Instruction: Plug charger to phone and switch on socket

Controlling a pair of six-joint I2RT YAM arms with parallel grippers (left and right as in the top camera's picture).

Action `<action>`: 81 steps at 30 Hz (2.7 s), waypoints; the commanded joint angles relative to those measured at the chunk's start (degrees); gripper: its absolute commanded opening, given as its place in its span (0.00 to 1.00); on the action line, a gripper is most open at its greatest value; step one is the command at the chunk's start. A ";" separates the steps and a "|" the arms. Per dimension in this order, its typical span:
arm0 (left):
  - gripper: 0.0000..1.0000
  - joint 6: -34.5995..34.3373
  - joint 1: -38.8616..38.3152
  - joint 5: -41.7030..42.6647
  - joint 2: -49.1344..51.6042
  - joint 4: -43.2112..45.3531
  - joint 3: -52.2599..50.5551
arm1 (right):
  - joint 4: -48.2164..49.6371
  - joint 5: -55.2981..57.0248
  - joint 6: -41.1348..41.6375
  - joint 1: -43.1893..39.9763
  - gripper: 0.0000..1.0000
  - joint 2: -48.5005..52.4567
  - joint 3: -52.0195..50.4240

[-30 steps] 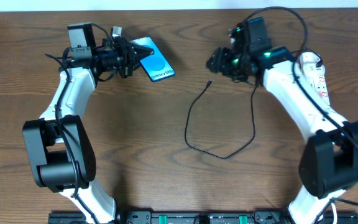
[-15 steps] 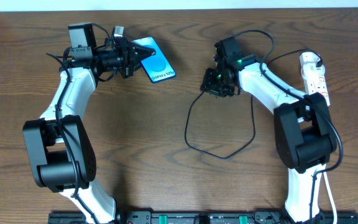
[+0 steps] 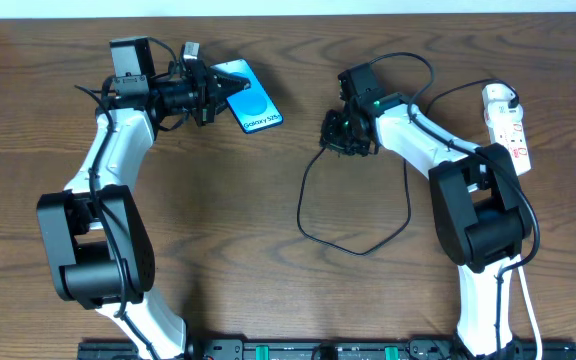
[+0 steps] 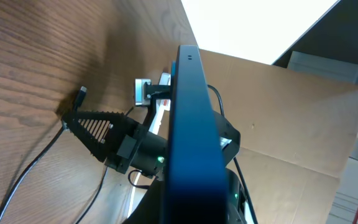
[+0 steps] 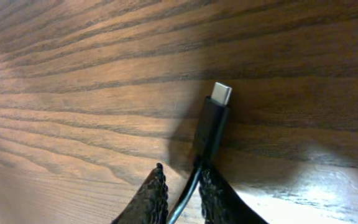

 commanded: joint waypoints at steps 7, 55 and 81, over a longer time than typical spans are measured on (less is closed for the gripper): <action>0.08 1.18 0.24 2.45 -1.38 0.02 1.18 | 0.44 2.84 -2.38 0.39 0.01 2.45 0.39; 0.07 -15.80 0.24 12.50 -1.38 34.40 1.18 | -4.48 -72.35 -44.19 -1.16 0.01 -7.87 1.09; 0.07 -13.60 -1.36 9.29 -1.38 38.95 1.18 | 7.06 -71.38 -34.99 -1.11 0.01 -7.87 1.09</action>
